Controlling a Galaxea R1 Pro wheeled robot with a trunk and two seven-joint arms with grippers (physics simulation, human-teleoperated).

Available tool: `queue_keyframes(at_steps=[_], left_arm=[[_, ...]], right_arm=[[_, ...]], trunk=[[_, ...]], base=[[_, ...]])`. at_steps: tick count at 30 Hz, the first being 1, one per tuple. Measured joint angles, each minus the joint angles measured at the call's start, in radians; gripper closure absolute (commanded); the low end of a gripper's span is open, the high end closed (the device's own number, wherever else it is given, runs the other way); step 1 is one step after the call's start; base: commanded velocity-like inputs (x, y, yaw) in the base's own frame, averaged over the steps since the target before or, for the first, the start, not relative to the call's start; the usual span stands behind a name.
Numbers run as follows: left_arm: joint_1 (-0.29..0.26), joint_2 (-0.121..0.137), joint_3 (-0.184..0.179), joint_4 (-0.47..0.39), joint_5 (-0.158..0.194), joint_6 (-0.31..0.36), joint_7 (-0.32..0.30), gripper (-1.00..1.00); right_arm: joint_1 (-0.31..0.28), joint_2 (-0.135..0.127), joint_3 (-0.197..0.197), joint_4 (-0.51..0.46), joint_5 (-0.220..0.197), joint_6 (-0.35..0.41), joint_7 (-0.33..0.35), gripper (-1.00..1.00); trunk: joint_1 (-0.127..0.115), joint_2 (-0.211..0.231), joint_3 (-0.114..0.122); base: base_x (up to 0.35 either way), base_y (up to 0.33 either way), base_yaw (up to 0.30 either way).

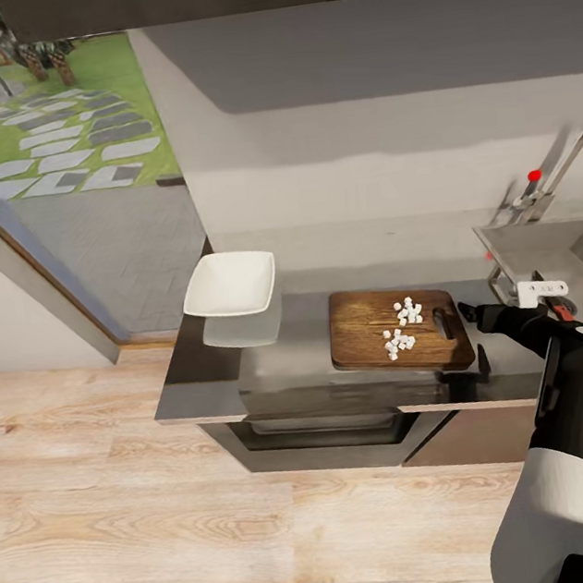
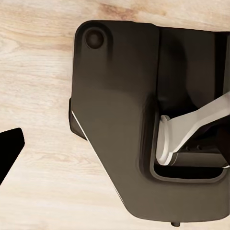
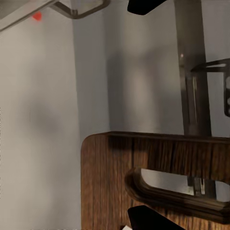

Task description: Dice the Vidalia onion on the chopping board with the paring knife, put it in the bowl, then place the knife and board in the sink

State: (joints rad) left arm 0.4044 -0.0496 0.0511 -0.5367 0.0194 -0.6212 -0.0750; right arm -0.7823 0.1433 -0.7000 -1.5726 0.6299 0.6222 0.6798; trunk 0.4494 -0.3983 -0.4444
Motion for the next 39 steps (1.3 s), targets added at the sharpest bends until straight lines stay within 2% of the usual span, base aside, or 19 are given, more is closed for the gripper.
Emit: queue_keyframes(at_steps=[9, 39], left_arm=[[0.000, 0.000, 0.000, 0.000, 0.000, 0.000, 0.000, -1.00], [0.000, 0.000, 0.000, 0.000, 0.000, 0.000, 0.000, -1.00]], right_arm=[[0.000, 0.001, 0.001, 0.000, -0.001, 0.000, 0.000, -1.00], [0.000, 0.002, 0.001, 0.000, -0.001, 0.001, 0.000, -1.00]], trunk=[[0.000, 0.000, -0.003], [0.000, 0.000, -0.040]], base=[[0.000, 0.000, 0.000], [0.000, 0.007, 0.000]])
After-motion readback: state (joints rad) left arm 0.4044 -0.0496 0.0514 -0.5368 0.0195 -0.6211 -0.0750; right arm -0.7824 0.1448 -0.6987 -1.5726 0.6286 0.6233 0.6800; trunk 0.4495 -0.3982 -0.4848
